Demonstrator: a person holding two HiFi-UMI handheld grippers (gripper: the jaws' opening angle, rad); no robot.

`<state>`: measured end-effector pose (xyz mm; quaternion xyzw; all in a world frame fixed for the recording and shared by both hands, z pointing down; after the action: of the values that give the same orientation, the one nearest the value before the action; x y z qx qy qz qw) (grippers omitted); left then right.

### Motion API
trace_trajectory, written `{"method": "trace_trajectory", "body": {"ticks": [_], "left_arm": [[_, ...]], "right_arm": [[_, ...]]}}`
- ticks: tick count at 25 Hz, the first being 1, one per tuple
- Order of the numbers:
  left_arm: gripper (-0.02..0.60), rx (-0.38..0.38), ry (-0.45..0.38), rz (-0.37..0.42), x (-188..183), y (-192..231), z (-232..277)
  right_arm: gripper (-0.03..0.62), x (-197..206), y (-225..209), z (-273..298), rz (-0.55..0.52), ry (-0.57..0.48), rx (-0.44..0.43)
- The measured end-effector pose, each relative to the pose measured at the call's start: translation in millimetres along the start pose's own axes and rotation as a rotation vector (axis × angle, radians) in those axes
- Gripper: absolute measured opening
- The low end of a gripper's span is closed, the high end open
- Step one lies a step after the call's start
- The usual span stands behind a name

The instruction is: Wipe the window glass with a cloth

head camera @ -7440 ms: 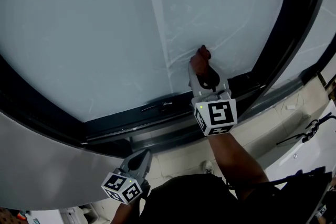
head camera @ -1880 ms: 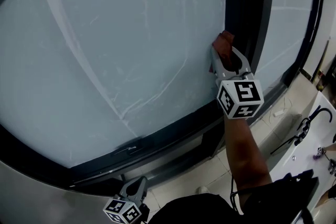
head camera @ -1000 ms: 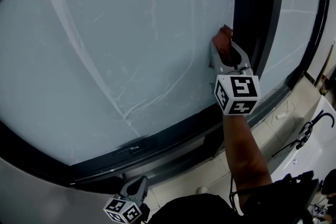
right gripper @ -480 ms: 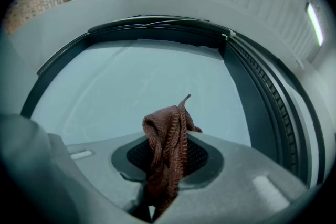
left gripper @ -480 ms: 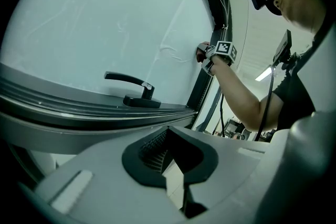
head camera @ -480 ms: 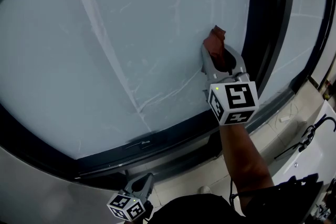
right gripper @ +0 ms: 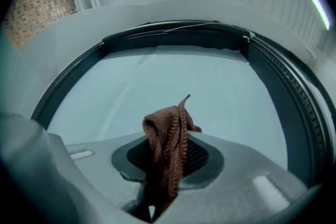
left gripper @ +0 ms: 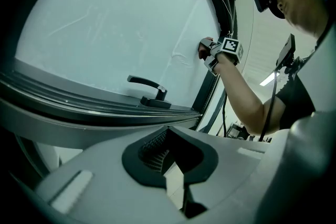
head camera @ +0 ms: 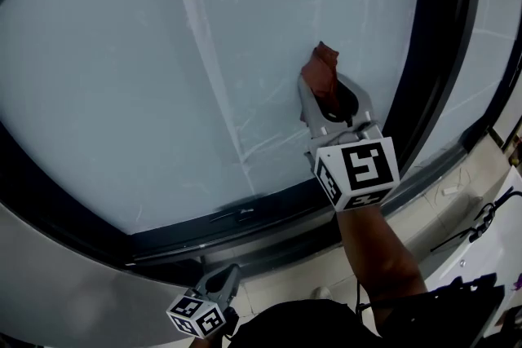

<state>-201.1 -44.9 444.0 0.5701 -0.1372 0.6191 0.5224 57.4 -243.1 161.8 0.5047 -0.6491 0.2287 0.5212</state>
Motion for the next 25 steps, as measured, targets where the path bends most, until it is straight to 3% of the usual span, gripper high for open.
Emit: {"method": "trace_trajectory", "body": {"ticks": [7, 18, 25], "left_arm": [[0.017, -0.013, -0.018, -0.01, 2.7, 7.6, -13.1], [0.017, -0.03, -0.04, -0.023, 6.3, 18.1, -26.8], [0.017, -0.03, -0.045, -0.025, 8.0, 22.8, -31.9]], "right_arm": [[0.081, -14.3, 53.8, 9.2, -0.054, -0.045, -0.085], [0.081, -24.7, 98.7, 16.4, -0.117, -0.074, -0.168], [0.081, -21.3, 116.8, 16.4, -0.271, -0.048, -0.177]]}}
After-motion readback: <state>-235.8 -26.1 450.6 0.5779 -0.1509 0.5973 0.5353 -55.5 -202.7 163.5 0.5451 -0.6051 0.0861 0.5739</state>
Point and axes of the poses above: the fingertips, and each gripper's own axes: z forward along the fingers, y to its left, x out of its underside, the point moved 10 cm from there along -z, backward along the fingers, and after that the axes turned 4 degrees about y, right-handed, at the moved point
